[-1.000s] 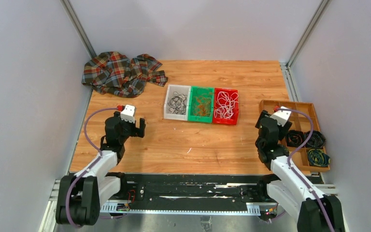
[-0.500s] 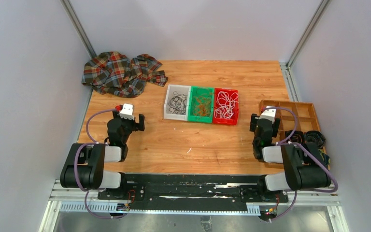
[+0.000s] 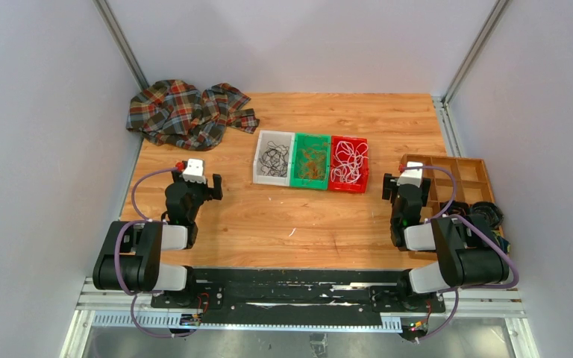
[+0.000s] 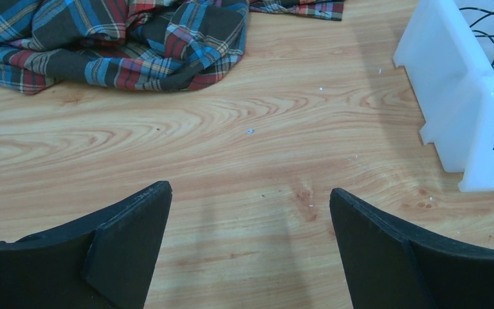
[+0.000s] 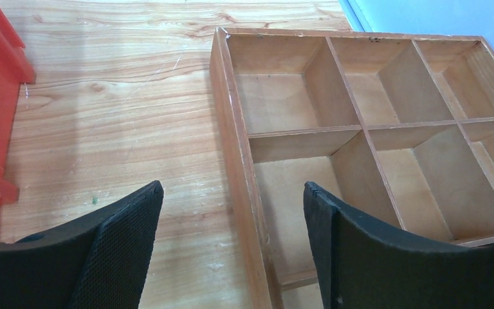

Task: Untangle the cables
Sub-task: Reset both arms

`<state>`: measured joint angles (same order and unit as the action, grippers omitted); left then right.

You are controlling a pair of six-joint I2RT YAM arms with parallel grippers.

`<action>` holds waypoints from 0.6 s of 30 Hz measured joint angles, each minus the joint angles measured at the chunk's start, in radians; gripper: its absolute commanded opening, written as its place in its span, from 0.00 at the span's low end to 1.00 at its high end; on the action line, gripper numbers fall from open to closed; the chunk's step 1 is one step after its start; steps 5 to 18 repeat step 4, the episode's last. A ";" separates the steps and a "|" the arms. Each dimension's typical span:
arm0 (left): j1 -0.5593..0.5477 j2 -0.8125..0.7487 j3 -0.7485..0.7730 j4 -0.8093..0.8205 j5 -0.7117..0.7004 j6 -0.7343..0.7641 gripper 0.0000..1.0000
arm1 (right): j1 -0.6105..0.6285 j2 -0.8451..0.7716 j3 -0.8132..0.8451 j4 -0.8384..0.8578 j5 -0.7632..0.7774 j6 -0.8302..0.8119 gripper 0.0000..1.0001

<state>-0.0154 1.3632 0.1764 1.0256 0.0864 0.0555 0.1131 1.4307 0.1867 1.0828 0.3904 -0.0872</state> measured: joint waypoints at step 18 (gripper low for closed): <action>0.000 0.000 0.000 0.001 -0.002 -0.002 0.98 | -0.004 0.000 0.001 -0.004 -0.017 -0.002 0.80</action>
